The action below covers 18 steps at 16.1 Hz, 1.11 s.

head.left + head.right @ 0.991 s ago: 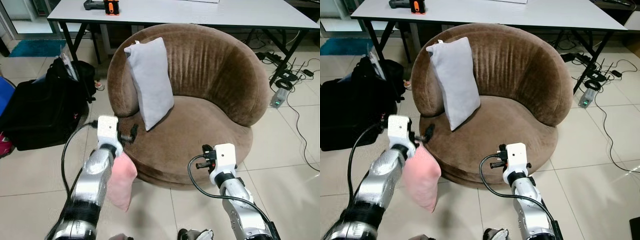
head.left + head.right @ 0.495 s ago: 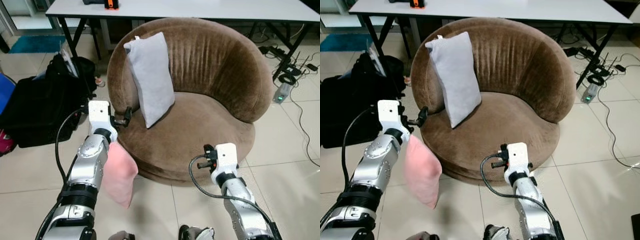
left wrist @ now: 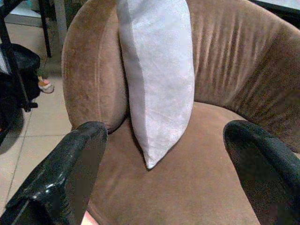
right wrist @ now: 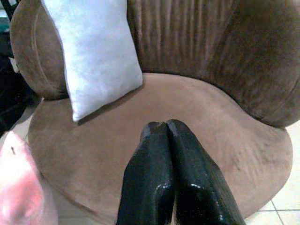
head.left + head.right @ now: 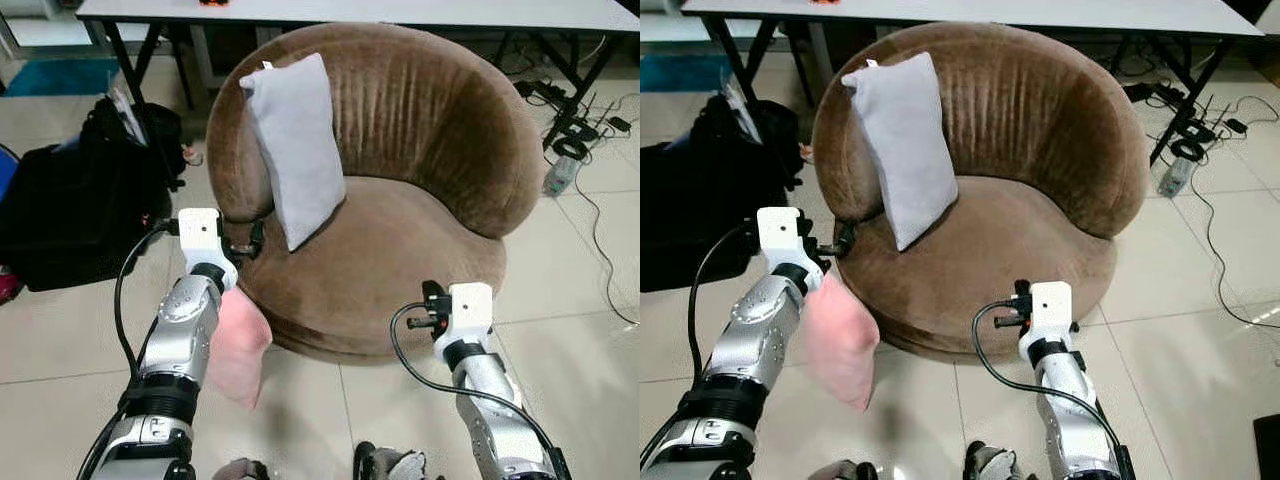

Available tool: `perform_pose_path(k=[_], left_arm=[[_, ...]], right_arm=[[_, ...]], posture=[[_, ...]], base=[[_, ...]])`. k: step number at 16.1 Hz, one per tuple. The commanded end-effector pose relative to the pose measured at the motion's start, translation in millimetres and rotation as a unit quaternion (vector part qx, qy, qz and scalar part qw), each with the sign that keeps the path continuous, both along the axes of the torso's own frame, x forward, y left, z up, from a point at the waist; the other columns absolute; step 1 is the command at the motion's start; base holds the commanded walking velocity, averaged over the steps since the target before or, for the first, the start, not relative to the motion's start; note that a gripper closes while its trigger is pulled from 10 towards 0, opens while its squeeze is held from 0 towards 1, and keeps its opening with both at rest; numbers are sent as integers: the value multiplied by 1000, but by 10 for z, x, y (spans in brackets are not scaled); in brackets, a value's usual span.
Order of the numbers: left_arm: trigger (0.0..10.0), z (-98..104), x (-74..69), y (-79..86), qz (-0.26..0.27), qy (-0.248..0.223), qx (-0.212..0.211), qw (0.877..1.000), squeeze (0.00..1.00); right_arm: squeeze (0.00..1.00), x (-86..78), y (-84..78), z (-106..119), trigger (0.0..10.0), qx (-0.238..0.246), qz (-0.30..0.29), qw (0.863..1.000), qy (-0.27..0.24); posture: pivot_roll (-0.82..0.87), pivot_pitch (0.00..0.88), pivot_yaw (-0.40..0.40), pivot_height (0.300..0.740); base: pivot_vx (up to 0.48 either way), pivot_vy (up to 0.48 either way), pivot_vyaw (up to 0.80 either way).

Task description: Move the pillow to the sofa from floor

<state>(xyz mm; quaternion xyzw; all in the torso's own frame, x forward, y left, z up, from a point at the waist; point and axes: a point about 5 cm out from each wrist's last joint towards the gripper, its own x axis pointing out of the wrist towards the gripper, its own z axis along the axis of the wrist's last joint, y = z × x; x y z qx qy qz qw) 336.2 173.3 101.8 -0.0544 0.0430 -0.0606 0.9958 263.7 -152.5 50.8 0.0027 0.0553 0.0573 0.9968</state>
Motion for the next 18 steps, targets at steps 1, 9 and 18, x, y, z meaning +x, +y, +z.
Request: perform_pose_path(k=[1,9,18], left_arm=[[10000,-35,-18,-9,1,5,-3,1000,0],[10000,-42,-14,-13,3,7,-5,1000,0],[10000,-60,-69,-48,-1,6,-3,1000,0]], right_arm=[[0,-5,-45,19,10000,7,-8,1000,-3],[0,-69,-82,-2,10000,-2,-9,1000,6],[0,-84,-76,19,10000,-5,-9,1000,7]], posture=[[-113,187,-41,740],[-130,206,-46,740],[-133,239,-53,740]], base=[[0,0,0],[0,0,0],[0,0,0]])
